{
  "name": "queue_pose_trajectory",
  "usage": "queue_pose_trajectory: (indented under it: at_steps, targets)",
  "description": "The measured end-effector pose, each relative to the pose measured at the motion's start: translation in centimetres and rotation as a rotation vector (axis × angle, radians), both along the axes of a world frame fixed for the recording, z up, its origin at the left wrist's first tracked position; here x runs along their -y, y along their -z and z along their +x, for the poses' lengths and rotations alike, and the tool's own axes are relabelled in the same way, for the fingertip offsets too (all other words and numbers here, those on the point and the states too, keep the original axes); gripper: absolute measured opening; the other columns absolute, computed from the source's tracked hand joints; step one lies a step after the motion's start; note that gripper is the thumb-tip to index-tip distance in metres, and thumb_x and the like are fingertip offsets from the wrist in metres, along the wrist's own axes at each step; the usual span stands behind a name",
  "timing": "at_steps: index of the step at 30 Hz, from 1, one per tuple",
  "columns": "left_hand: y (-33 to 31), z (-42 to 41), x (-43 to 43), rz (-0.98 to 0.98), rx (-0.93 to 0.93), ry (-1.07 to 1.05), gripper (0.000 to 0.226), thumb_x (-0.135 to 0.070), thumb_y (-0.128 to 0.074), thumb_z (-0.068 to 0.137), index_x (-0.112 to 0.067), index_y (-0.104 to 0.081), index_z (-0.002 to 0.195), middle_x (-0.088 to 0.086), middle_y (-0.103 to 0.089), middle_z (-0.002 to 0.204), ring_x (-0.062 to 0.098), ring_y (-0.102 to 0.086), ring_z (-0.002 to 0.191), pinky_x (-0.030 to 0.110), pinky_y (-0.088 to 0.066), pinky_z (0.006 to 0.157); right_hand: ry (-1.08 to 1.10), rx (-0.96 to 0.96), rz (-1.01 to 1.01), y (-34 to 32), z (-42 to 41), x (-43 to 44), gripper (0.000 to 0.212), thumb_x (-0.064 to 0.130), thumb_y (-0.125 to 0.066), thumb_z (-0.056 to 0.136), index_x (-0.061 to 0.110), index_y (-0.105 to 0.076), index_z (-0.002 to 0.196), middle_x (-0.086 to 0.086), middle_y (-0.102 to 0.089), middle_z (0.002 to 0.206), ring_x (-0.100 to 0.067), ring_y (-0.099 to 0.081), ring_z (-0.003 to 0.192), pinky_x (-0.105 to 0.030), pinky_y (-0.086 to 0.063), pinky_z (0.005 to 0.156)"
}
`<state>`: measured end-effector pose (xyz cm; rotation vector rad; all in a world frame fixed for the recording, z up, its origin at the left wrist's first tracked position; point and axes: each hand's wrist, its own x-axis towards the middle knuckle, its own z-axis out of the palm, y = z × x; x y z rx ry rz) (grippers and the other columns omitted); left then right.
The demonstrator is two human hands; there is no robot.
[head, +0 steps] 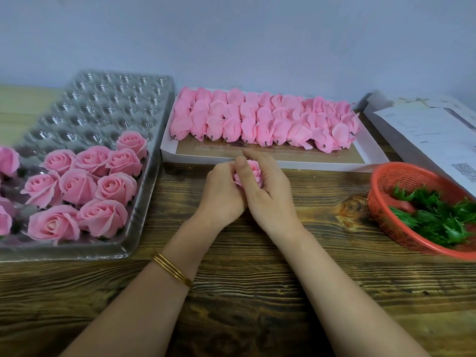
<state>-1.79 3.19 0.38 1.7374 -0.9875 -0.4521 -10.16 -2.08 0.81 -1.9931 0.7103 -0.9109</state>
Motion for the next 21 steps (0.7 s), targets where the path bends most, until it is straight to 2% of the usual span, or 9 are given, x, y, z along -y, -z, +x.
queue_pose_trajectory:
  at_steps: [2, 5, 8, 11, 13, 16, 17, 19, 21]
  targets:
    - [-0.1, 0.0, 0.0, -0.006, 0.005, -0.003, 0.028, -0.012, -0.065, 0.092, -0.029, -0.064, 0.070, -0.009, -0.067, 0.071, 0.009, -0.066, 0.074, 0.020, -0.048, 0.063, -0.011, -0.027, -0.014, 0.0, -0.1, 0.0, 0.049, 0.045, -0.048, 0.092, 0.009, -0.064, 0.121, 0.004, -0.063, 0.115, -0.010, -0.057, 0.111, -0.028, -0.043, 0.099]
    - [0.0, 0.0, 0.1, -0.011, -0.011, -0.003, 0.024, -0.009, -0.064, 0.092, -0.020, -0.066, 0.071, -0.007, -0.066, 0.070, 0.013, -0.063, 0.072, 0.024, -0.048, 0.062, -0.030, -0.118, -0.023, 0.2, -0.2, 0.3, 0.059, 0.051, -0.045, 0.092, 0.002, -0.062, 0.120, -0.009, -0.063, 0.120, -0.022, -0.055, 0.115, -0.042, -0.042, 0.102]
    - [0.1, 0.1, 0.1, -0.012, -0.024, -0.024, 0.019, -0.007, -0.064, 0.091, -0.011, -0.066, 0.073, -0.008, -0.063, 0.066, 0.002, -0.057, 0.065, 0.021, -0.047, 0.061, -0.071, -0.199, -0.032, 0.3, -0.1, 0.4, 0.072, 0.062, -0.040, 0.091, -0.003, -0.059, 0.116, -0.018, -0.059, 0.120, -0.029, -0.052, 0.117, -0.050, -0.040, 0.102]
    - [0.0, 0.0, 0.1, -0.031, -0.032, -0.018, 0.020, -0.006, -0.066, 0.089, -0.013, -0.065, 0.070, -0.009, -0.061, 0.063, -0.003, -0.054, 0.060, 0.016, -0.045, 0.059, -0.100, -0.248, -0.046, 0.5, -0.1, 0.7, 0.080, 0.070, -0.034, 0.087, -0.001, -0.059, 0.115, -0.019, -0.058, 0.122, -0.031, -0.050, 0.118, -0.052, -0.039, 0.102]
    - [0.0, 0.0, 0.0, -0.035, -0.027, -0.006, 0.023, -0.005, -0.067, 0.089, -0.015, -0.064, 0.069, -0.005, -0.063, 0.066, 0.001, -0.056, 0.063, 0.022, -0.048, 0.061, -0.111, -0.278, -0.044, 0.5, -0.3, 0.8, 0.083, 0.073, -0.033, 0.085, 0.001, -0.059, 0.117, -0.016, -0.056, 0.125, -0.030, -0.049, 0.122, -0.052, -0.037, 0.105]
    - [0.0, 0.0, -0.1, -0.054, -0.032, 0.034, 0.012, -0.003, -0.067, 0.088, -0.003, -0.067, 0.075, 0.011, -0.068, 0.075, 0.021, -0.064, 0.071, 0.038, -0.053, 0.068, -0.132, -0.327, -0.016, 0.2, -0.7, 0.9, 0.088, 0.079, -0.038, 0.077, 0.010, -0.058, 0.126, -0.008, -0.052, 0.137, -0.023, -0.042, 0.133, -0.049, -0.033, 0.111]
    - [0.0, 0.0, -0.1, -0.063, -0.037, 0.050, 0.011, -0.001, -0.068, 0.087, -0.002, -0.067, 0.076, 0.011, -0.069, 0.075, 0.020, -0.064, 0.072, 0.039, -0.052, 0.068, -0.142, -0.335, 0.002, 0.1, -0.9, 1.0, 0.088, 0.081, -0.042, 0.074, 0.014, -0.057, 0.129, -0.004, -0.049, 0.141, -0.020, -0.038, 0.136, -0.048, -0.031, 0.113]
    - [-0.2, 0.0, -0.3, -0.076, -0.077, 0.065, 0.019, 0.001, -0.071, 0.083, -0.012, -0.068, 0.069, -0.002, -0.068, 0.068, 0.005, -0.060, 0.064, 0.033, -0.049, 0.061, -0.166, -0.306, 0.094, -0.3, -1.4, 1.3, 0.091, 0.080, -0.050, 0.069, 0.016, -0.053, 0.134, -0.001, -0.046, 0.144, -0.016, -0.037, 0.138, -0.046, -0.030, 0.116]
    - [-0.4, -0.1, -0.5, -0.096, -0.177, 0.087, 0.028, 0.002, -0.076, 0.078, -0.024, -0.070, 0.068, -0.010, -0.071, 0.068, 0.000, -0.064, 0.065, 0.023, -0.051, 0.061, -0.167, -0.133, 0.283, -1.0, -1.9, 1.9, 0.084, 0.071, -0.059, 0.070, 0.019, -0.053, 0.136, 0.000, -0.053, 0.141, -0.011, -0.046, 0.133, -0.040, -0.035, 0.114]
